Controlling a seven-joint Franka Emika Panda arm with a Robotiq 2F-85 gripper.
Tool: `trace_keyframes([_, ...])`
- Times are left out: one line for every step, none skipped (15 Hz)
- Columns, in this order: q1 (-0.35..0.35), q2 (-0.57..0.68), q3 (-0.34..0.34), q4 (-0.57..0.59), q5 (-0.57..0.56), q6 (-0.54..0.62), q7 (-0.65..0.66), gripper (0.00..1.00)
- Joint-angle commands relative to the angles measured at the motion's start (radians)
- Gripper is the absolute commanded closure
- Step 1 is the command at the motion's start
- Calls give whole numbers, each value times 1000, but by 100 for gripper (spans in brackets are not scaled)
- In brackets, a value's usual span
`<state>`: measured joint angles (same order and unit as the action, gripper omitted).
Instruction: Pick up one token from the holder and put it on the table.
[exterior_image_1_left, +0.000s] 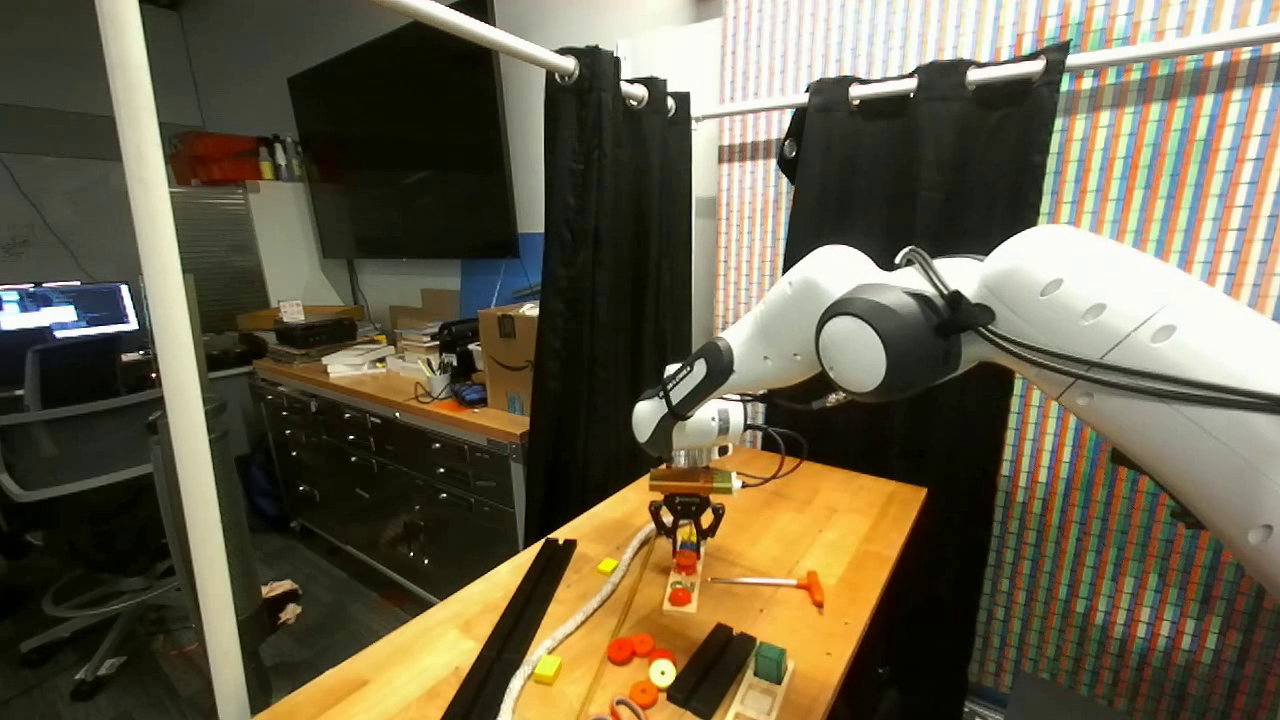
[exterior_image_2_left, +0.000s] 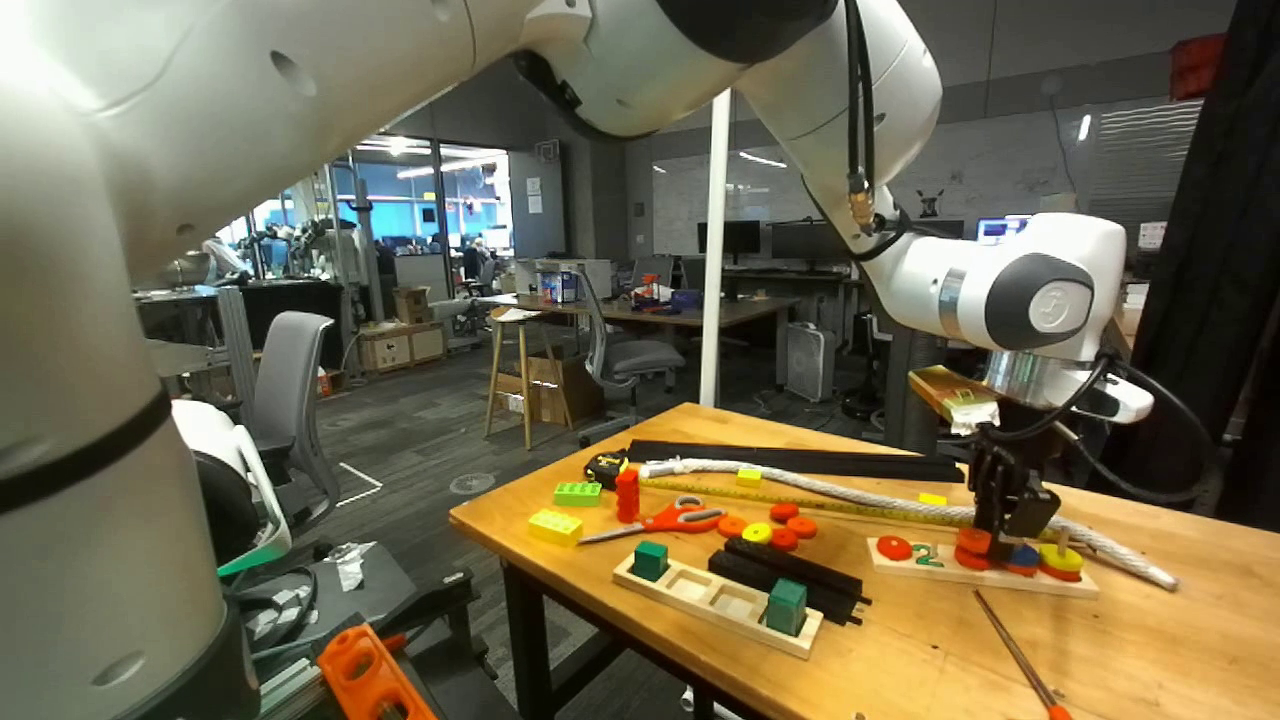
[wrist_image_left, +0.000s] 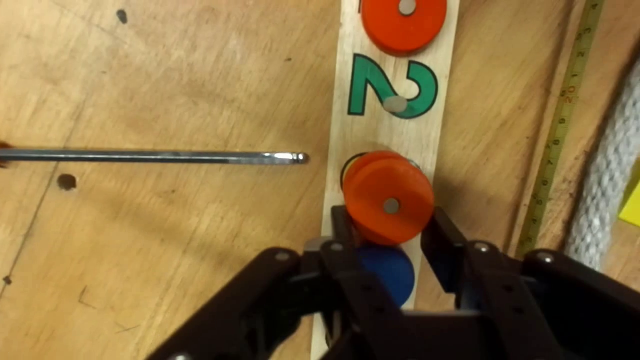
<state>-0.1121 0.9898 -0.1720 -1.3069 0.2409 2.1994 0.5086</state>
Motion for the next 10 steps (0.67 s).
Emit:
trace_keyframes([20, -56, 3, -36, -19, -8, 12, 78])
trace_keyframes([25, -63, 3, -41, -20, -7, 11, 78])
trace_keyframes([31, -74, 4, -50, -21, -9, 9, 78])
trace_keyframes([38, -82, 5, -58, -23, -9, 8, 78])
trace_keyframes([43, -90, 13, -66, -24, -19, -5, 78])
trace_keyframes([48, -94, 16, -68, -26, -29, -8, 78])
trace_keyframes([56, -100, 19, -75, -29, -36, -11, 78])
trace_keyframes([61, -106, 26, -83, -29, -43, -20, 78])
trace_keyframes([68, -110, 30, -90, -32, -49, -24, 78])
trace_keyframes([75, -113, 33, -97, -35, -56, -27, 78])
